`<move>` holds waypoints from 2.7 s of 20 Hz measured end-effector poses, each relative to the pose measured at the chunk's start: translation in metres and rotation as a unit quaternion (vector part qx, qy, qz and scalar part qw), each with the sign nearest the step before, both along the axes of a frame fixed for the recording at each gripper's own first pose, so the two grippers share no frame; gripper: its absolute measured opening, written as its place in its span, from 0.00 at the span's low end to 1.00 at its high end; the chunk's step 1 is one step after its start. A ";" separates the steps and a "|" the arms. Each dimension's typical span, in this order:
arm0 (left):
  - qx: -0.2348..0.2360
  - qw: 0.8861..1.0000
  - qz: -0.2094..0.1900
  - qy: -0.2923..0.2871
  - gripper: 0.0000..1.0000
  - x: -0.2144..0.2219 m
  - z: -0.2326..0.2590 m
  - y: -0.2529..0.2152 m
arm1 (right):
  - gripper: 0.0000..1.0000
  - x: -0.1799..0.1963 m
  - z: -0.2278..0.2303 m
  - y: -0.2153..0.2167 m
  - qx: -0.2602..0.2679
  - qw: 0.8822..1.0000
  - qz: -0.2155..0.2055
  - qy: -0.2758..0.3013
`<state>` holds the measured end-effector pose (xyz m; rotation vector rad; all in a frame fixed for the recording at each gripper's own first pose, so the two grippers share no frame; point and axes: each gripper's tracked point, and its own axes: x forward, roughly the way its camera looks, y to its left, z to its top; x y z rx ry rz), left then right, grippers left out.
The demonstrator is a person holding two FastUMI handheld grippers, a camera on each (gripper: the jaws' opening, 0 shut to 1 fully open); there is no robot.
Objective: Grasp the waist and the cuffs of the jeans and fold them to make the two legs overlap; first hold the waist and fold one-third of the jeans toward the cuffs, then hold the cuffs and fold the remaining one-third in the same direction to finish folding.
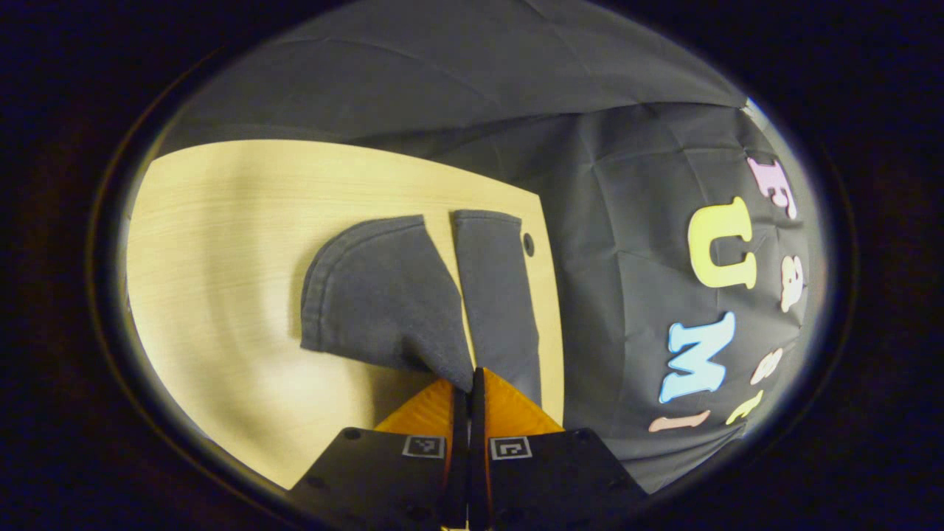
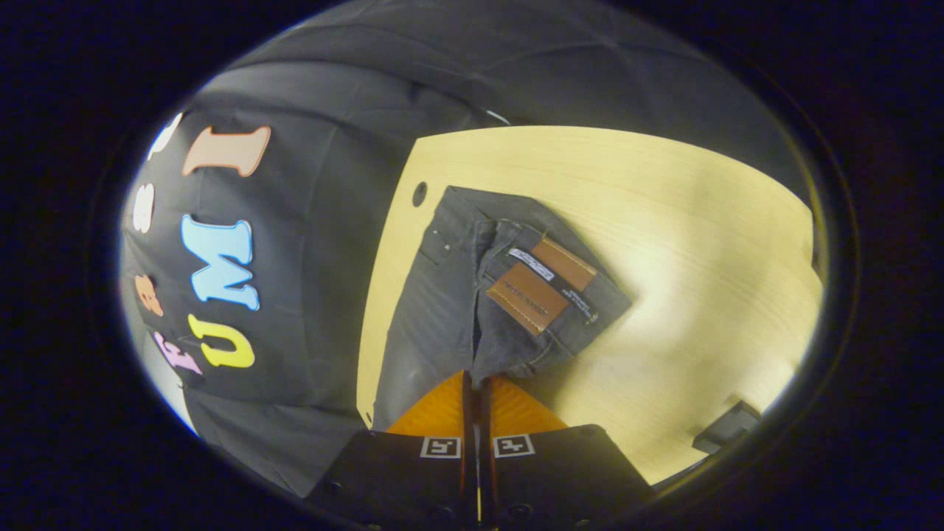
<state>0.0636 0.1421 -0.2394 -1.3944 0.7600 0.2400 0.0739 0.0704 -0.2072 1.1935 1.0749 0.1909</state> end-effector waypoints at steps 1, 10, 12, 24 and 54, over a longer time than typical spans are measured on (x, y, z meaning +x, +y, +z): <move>0.000 1.000 0.000 -0.003 0.08 0.008 0.008 -0.001 | 0.01 0.010 0.009 0.002 0.008 1.000 0.008 -0.008; 0.056 0.995 -0.083 -0.024 0.08 0.161 0.026 -0.037 | 0.01 0.128 0.047 0.032 0.013 0.999 -0.001 -0.053; 0.066 0.993 -0.097 -0.032 0.08 0.200 0.018 -0.049 | 0.01 0.152 0.039 0.034 0.022 0.998 -0.026 -0.055; 0.155 0.980 -0.106 -0.059 0.29 0.289 -0.044 -0.090 | 0.16 0.230 -0.003 0.081 0.008 0.988 -0.069 -0.135; 0.446 0.866 -0.147 -0.173 0.99 0.201 0.105 -0.054 | 0.92 0.158 -0.073 0.012 -0.102 0.982 -0.157 -0.013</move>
